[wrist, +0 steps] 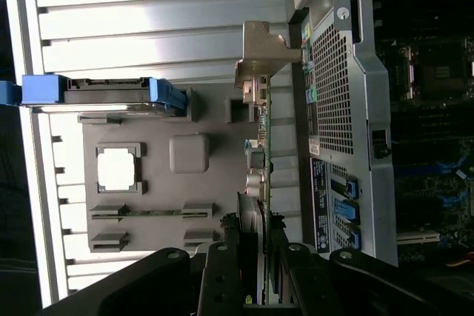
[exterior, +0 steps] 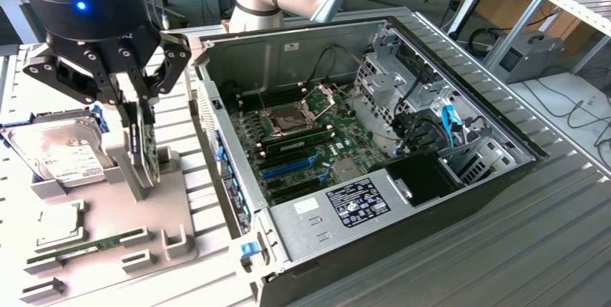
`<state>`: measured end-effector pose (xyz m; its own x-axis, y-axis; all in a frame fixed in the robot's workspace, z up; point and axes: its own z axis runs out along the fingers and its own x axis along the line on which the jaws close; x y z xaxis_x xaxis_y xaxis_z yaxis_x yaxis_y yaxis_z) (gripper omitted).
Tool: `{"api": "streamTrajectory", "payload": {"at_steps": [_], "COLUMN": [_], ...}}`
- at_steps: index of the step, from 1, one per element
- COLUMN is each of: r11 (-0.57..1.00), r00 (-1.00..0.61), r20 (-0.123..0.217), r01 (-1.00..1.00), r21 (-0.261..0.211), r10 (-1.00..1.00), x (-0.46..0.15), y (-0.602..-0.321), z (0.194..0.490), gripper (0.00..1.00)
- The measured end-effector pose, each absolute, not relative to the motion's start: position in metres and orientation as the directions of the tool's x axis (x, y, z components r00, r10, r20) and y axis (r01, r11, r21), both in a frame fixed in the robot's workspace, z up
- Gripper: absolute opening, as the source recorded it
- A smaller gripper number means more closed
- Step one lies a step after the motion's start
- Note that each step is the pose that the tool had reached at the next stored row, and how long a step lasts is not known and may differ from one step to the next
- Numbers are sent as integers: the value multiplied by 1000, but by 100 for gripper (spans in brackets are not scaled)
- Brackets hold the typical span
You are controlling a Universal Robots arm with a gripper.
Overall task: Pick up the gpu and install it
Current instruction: 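Pick up the gpu and move the gpu toward the slot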
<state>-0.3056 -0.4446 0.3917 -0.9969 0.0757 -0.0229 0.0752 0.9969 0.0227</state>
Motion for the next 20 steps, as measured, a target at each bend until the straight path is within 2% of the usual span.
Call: {"api": "streamTrajectory", "payload": {"at_steps": [20], "r11": [997], "r00": [-997], "r20": [-23], "r01": [75], "r21": [24], "r10": [76], "x": [-306], "y": [-445], "z": [396], "gripper": [26]}}
